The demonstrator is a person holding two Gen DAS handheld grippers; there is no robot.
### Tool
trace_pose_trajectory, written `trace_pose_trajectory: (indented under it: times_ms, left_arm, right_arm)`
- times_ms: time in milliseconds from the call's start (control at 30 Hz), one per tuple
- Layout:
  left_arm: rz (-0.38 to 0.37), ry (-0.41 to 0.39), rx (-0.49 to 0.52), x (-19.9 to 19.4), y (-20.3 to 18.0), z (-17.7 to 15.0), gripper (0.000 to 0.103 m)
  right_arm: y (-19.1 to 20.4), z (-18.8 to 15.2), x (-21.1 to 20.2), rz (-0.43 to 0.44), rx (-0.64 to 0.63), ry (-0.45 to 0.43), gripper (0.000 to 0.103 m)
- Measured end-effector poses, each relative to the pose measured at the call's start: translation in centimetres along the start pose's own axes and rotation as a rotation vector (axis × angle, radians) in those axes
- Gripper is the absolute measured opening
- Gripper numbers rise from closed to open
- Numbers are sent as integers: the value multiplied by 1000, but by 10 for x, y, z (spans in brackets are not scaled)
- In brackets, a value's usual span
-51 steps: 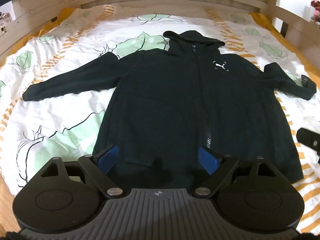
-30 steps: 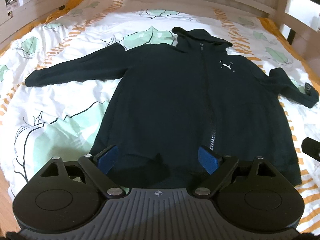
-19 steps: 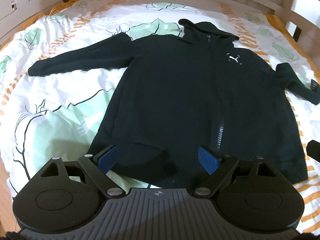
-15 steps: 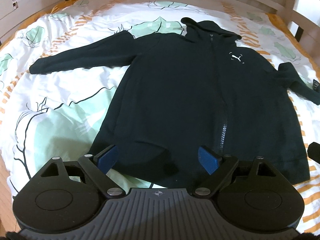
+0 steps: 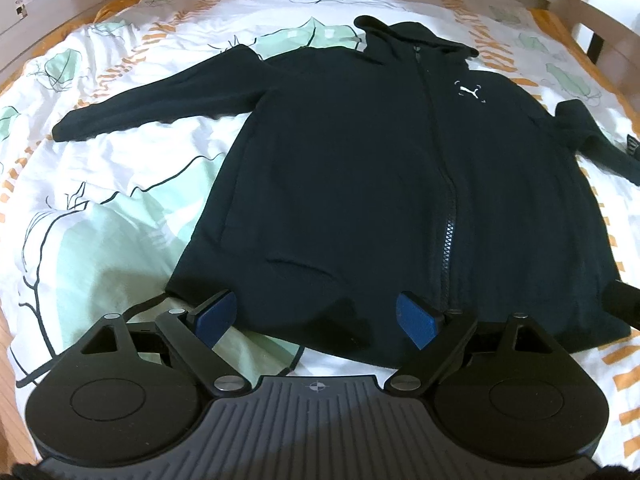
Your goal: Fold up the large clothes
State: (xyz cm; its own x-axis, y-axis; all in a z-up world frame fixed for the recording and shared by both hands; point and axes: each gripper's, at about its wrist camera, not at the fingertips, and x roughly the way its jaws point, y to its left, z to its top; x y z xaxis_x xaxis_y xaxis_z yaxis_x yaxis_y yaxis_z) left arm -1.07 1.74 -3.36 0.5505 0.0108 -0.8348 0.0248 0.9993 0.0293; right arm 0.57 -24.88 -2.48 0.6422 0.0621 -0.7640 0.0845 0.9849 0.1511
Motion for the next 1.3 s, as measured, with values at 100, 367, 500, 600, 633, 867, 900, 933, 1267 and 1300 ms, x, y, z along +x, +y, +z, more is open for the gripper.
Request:
trace_pose_trajectory:
  times_ms: [100, 367, 500, 600, 633, 867, 900, 933, 1267, 1300]
  left_arm:
    - [2, 0, 1, 0, -1, 0, 87]
    - [0, 9, 2, 4, -4, -1, 87]
    - [2, 8, 2, 6, -3, -2, 87]
    - [-8, 6, -6, 8, -3, -2, 87]
    - [-16, 6, -11, 9, -2, -2, 87]
    - [-71, 5, -44, 19, 3, 0, 87]
    - [-72, 1, -47, 20, 4, 0, 87]
    - [-74, -6, -49, 22, 5, 0, 87]
    - [-79, -109, -7, 31, 2, 18, 88]
    - [-71, -126, 9, 33, -1, 22, 88]
  right_arm:
    - [-1, -1, 2, 0, 2, 6, 102]
    - [-3, -2, 9, 12, 17, 24, 102]
    - [-6, -3, 14, 21, 34, 34, 102]
    - [-9, -3, 18, 27, 45, 41, 102]
    - [-9, -4, 19, 29, 47, 44, 102]
    - [-14, -6, 31, 50, 63, 44, 102]
    - [-14, -6, 32, 50, 62, 39, 102]
    - [-14, -6, 34, 47, 61, 34, 102]
    - [-34, 2, 46, 49, 103, -51, 102]
    - [-39, 4, 48, 48, 108, -57, 102]
